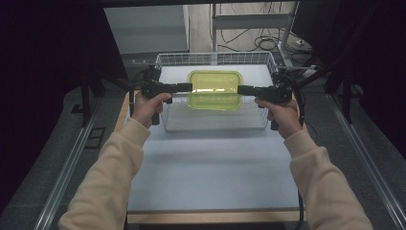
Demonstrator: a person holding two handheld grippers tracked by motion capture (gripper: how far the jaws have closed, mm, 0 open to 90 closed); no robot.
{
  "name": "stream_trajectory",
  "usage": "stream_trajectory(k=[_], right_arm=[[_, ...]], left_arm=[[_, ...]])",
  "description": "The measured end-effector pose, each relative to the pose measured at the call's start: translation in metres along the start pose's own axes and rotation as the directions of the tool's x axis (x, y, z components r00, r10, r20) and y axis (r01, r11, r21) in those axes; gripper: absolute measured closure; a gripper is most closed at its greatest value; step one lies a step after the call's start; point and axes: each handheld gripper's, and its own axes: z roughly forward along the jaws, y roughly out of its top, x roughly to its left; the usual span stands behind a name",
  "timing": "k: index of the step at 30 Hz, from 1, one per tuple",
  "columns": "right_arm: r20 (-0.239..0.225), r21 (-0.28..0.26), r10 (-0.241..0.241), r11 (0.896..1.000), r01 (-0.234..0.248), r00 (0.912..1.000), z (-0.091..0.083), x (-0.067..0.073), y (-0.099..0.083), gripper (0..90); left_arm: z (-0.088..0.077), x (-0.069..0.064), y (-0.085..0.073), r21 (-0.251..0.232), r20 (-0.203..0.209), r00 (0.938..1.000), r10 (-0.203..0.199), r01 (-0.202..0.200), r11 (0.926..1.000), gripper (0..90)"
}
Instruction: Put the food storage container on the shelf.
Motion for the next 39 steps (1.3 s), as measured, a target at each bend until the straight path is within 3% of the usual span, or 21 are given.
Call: stream_trajectory(k=[11, 17, 25, 39], right_arm=[[0.014, -0.006, -0.005, 1.0, 0.005, 0.9999, 0.002, -0.005, 0.013, 82.1], [0.032, -0.004, 0.003, 1.0, -0.003, 0.9995, 0.006, -0.01, 0.022, 82.0], [0.052, -0.005, 0.011, 1.0, -0.011, 0.9986, 0.012, -0.015, 0.03, 82.0], [0.105, 0.0, 0.073, 0.997, -0.073, 0.9918, 0.028, -0.035, 0.036, 80.8]], left_arm=[[0.004, 0.004, 0.016, -0.004, -0.01, 0.9999, 0.006, -0.006, 1.0, 80.8], [0.008, 0.008, 0.021, -0.006, -0.014, 0.9998, -0.01, 0.01, 0.9999, 80.8], [0.015, 0.017, 0.032, 0.001, -0.047, 0.9987, -0.022, 0.022, 0.9998, 80.5], [0.027, 0.029, 0.04, 0.008, -0.095, 0.9938, -0.057, 0.058, 0.9983, 80.0]])
